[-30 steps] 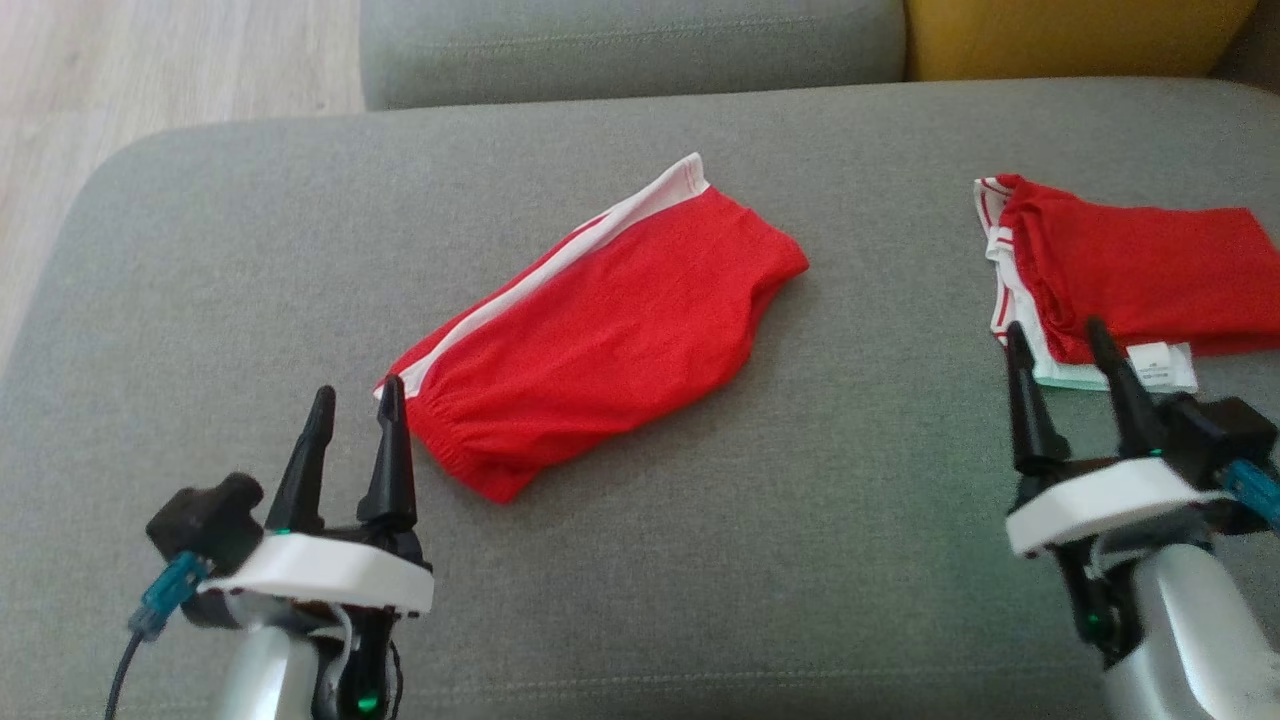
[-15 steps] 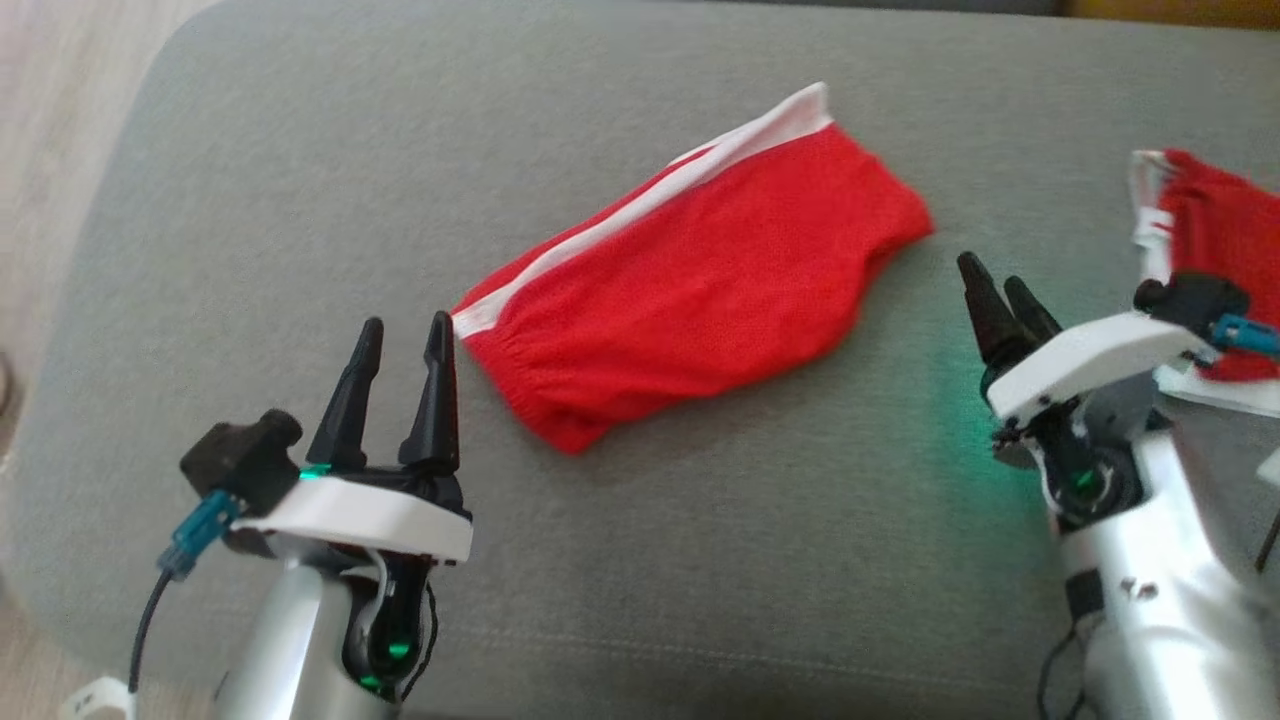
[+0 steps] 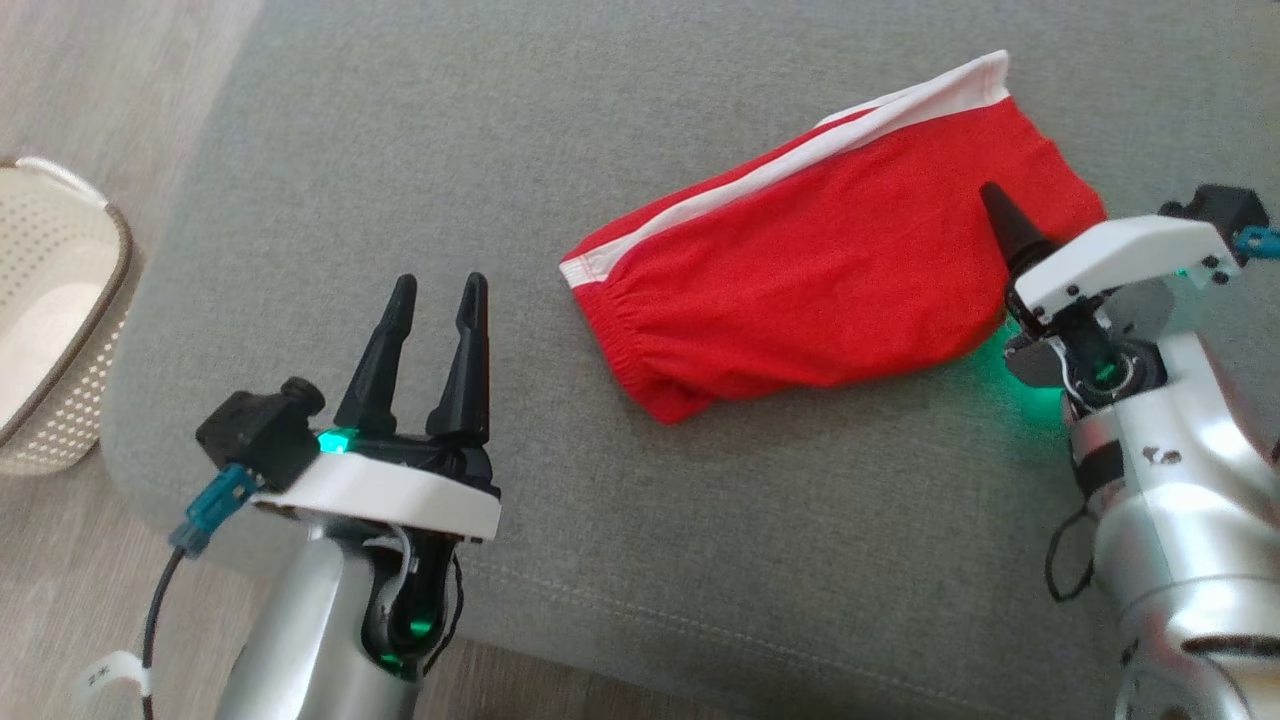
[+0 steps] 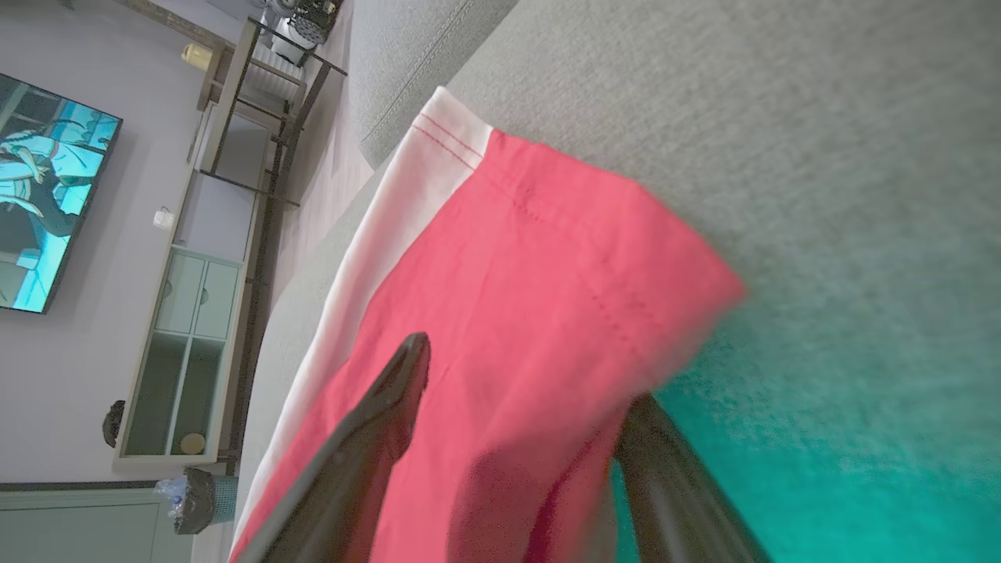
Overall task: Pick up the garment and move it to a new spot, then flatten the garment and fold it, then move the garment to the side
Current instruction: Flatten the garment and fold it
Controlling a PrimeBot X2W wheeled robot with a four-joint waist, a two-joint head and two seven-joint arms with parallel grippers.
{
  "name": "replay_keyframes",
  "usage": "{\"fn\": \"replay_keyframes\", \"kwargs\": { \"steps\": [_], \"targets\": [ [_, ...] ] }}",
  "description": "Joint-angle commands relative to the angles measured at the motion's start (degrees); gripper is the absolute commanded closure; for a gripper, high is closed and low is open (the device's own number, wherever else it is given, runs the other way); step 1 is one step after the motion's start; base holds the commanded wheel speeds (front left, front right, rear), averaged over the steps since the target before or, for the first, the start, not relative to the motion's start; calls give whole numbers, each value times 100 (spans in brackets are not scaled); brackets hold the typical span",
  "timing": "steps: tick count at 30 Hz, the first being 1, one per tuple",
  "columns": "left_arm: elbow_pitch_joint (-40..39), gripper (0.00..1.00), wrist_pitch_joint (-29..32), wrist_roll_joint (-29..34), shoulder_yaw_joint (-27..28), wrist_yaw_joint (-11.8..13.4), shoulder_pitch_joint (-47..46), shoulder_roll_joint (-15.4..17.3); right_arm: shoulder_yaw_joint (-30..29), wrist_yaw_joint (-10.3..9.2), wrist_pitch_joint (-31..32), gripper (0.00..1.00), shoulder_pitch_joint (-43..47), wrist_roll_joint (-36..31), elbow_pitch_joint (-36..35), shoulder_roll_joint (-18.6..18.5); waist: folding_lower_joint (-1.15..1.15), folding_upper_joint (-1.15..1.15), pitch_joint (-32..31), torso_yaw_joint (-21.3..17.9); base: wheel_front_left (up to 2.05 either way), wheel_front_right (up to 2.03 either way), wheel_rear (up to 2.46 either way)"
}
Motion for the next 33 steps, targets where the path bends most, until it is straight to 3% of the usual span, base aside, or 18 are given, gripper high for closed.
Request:
{"fn": "replay_keyframes", "kwargs": {
  "steps": [1,2,3,4,5,6,14,27,33],
  "targets": [
    [-230,0,-29,-44,151,12,-205,44,68,39,-54,0,-166,-120,163,115,0,0,72,80,0,0,0],
    [-245,0,-29,-49,143,20,-210,44,49,39,-84,0,-232,-175,271,115,0,0,86,93,0,0,0],
    [-258,0,-29,-55,136,26,-213,44,38,39,-107,8,-292,-209,360,115,0,0,97,105,0,0,0],
    [-266,0,-29,-62,129,31,-216,44,29,39,-130,60,-342,-228,433,115,0,0,102,113,0,0,0],
    [-266,0,-29,-62,129,31,-216,44,29,39,-130,60,-342,-228,433,115,0,0,102,113,0,0,0],
    [-267,0,-29,-67,124,34,-217,44,44,39,-168,100,-382,-263,486,115,0,0,100,117,0,0,0],
    [-178,0,-29,-13,192,39,-163,44,378,39,-767,100,-248,-65,412,116,0,0,-163,-110,0,0,0],
    [-98,0,-29,152,281,4,52,43,558,39,-1963,100,935,698,-276,116,0,0,-626,-1033,0,0,0],
    [-89,0,-29,215,270,-9,94,43,675,39,-2284,100,1294,454,-328,116,0,0,-647,-1264,0,0,0]
  ]
}}
